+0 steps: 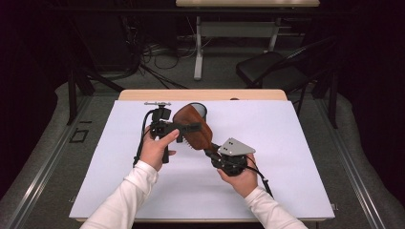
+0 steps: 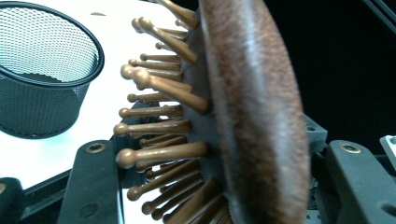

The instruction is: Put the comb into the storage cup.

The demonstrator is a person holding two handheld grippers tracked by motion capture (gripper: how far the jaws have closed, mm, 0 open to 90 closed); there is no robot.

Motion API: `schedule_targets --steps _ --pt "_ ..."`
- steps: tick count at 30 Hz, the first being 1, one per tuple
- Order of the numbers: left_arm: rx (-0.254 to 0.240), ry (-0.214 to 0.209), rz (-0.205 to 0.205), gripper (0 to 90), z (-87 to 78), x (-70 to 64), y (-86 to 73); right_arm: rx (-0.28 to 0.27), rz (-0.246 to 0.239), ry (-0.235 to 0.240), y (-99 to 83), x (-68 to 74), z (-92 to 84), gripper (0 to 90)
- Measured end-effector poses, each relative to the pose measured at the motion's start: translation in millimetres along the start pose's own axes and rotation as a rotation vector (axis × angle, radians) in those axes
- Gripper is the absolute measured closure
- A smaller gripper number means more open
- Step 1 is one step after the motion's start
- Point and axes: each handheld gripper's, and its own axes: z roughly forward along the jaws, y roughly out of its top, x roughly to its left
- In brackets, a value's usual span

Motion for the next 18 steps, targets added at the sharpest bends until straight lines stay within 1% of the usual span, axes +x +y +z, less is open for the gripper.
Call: schedule_targets --steps 4,7,8,10,11,17,18 --pt "-0.017 -0.015 -0.022 41.1 -1.1 1.4 -1.2 -0.001 0.0 0.001 -0.4 -0.2 0.5 72.1" --pt "-0.028 -0.022 -0.049 41.8 -1.8 2.5 -2.3 0.0 0.001 0.002 -0.6 -0.1 0.7 72.1" --pt "-0.028 -0.025 -0.053 42.1 -1.9 2.9 -2.3 0.0 0.0 0.002 -0.7 0.0 0.8 72.2" --pt "-0.021 -0.026 -0.052 42.4 -2.4 3.8 -2.2 0.001 -0.002 0.004 -1.0 0.1 1.1 72.2" --pt "-0.019 -0.032 -0.063 43.0 -2.7 3.9 -2.1 0.003 -0.003 0.004 -1.1 0.2 1.3 72.2" --pt "-0.005 -0.044 -0.076 44.0 -4.2 5.3 -1.5 0.006 -0.006 0.005 -2.0 1.3 1.7 72.2" --pt "-0.002 -0.044 -0.073 44.1 -4.2 5.7 -1.4 0.006 -0.008 0.006 -2.1 1.3 1.9 72.2"
